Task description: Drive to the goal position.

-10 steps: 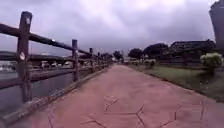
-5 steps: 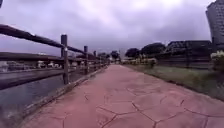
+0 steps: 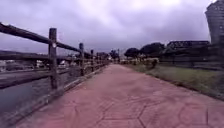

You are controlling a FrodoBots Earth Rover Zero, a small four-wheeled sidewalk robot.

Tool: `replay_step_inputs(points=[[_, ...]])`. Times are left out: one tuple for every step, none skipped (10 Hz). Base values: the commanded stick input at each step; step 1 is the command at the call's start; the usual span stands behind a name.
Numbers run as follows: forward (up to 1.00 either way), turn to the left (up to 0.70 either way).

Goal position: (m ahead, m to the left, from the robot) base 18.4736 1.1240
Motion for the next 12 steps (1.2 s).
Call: replay_step_inputs(points=[[1.0,0.0],[1.0,0.0],[1.0,0.0],[1.0,0.0],[1.0,0.0],[1.0,0.0],[1.0,0.0],[1.0,0.0],[1.0,0.0],[1.0,0.0],[1.0,0.0],[1.0,0.0]])
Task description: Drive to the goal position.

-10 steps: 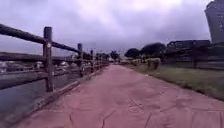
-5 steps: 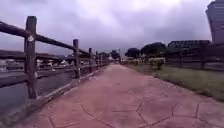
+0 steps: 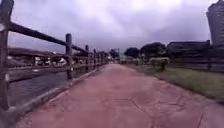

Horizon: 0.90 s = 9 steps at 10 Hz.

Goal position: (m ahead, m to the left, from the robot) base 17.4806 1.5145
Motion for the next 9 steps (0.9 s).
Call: replay_step_inputs(points=[[1.0,0.0],[1.0,0.0],[1.0,0.0],[1.0,0.0],[1.0,0.0],[0.96,0.0],[0.89,0.0],[0.89,0.0],[0.89,0.0]])
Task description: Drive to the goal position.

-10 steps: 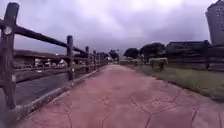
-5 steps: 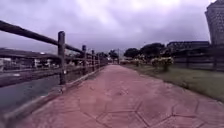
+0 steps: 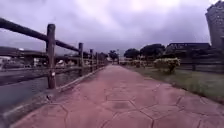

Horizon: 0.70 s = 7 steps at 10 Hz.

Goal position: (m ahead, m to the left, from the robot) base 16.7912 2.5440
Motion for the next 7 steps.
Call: replay_step_inputs(points=[[0.91,0.0],[0.94,0.0],[0.95,0.0],[0.95,0.0],[0.95,0.0],[0.95,0.0],[0.95,0.0]])
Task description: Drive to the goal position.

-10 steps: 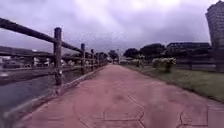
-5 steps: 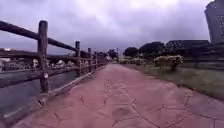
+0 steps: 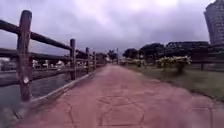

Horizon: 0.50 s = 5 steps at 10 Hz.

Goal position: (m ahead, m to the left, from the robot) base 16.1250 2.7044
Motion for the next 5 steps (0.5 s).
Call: replay_step_inputs(points=[[0.95,0.0],[0.95,0.0],[0.95,0.0],[0.95,0.0],[0.95,0.0]])
